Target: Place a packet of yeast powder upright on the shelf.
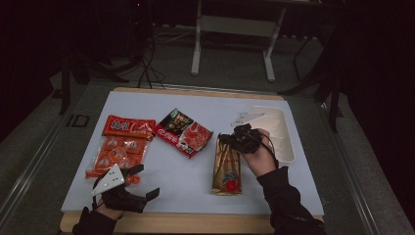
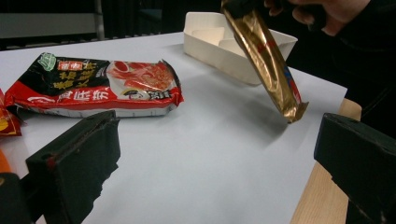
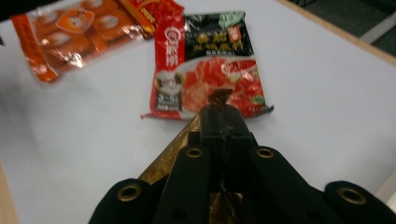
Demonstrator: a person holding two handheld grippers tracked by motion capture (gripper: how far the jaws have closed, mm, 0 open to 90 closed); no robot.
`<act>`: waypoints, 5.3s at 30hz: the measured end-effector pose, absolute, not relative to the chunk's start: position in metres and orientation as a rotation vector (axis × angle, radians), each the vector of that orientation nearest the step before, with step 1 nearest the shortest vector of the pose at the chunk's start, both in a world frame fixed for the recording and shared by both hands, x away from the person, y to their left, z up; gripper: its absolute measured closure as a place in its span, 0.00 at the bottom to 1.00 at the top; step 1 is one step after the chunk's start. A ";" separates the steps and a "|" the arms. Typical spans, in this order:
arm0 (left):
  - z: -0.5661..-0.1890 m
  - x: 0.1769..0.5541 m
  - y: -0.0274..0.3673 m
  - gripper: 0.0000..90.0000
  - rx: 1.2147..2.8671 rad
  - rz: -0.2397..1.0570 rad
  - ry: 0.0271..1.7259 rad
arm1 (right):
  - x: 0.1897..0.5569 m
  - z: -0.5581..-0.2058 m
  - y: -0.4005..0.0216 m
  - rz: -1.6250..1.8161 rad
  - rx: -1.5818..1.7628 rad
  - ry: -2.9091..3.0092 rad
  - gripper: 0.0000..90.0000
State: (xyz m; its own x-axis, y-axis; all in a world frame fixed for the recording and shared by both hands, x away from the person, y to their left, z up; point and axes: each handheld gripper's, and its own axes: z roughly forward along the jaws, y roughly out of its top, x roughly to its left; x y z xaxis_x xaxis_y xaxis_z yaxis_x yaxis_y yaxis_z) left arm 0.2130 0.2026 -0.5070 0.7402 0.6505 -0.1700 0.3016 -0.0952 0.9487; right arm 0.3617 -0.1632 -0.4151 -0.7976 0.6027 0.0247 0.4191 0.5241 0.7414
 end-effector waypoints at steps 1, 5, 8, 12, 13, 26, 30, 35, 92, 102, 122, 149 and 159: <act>-0.507 0.213 0.203 0.01 1.690 0.347 0.764 | 0.362 -0.412 -0.163 1.144 0.857 2.527 1.00; -0.507 0.212 0.203 0.01 1.689 0.348 0.763 | 0.363 -0.400 -0.164 1.185 0.842 2.480 1.00; -0.507 0.212 0.203 0.01 1.689 0.346 0.764 | 0.366 -0.393 -0.166 1.204 0.842 2.463 1.00; -0.507 0.212 0.202 0.01 1.691 0.346 0.760 | 0.368 -0.385 -0.169 1.231 0.848 2.442 1.00; -0.507 0.212 0.202 0.01 1.691 0.346 0.759 | 0.369 -0.384 -0.169 1.235 0.847 2.439 1.00; -0.507 0.212 0.202 0.01 1.692 0.343 0.761 | 0.382 -0.353 -0.182 1.263 0.818 2.381 1.00; -0.507 0.212 0.203 0.01 1.692 0.344 0.761 | 0.388 -0.344 -0.189 1.272 0.818 2.349 1.00; -0.507 0.212 0.203 0.01 1.690 0.344 0.762 | 0.395 -0.333 -0.201 1.288 0.786 2.310 1.00; -0.509 0.201 0.212 0.01 1.677 0.351 0.808 | 0.474 -0.340 -0.271 0.898 0.746 1.889 0.99; -0.510 0.197 0.213 0.01 1.676 0.353 0.816 | 0.490 -0.343 -0.268 0.835 0.673 1.892 0.99; -0.512 0.185 0.220 0.01 1.647 0.360 0.881 | 0.522 -0.371 -0.268 0.792 0.599 1.921 0.99; -0.510 0.188 0.217 0.01 1.656 0.347 0.846 | 0.499 -0.403 -0.273 1.003 0.857 2.177 0.98; -0.510 0.190 0.215 0.01 1.647 0.338 0.841 | 0.487 -0.385 -0.271 1.039 0.889 2.177 0.71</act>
State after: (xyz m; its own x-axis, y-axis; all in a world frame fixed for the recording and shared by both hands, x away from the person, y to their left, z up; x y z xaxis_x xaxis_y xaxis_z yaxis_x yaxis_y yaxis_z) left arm 0.1896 0.2145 -0.5097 0.6966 0.6826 -0.2208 0.3402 -0.0433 0.9394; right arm 0.4873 -0.2709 -0.3854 -0.6216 0.7574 -0.1999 0.3208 0.4789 0.8172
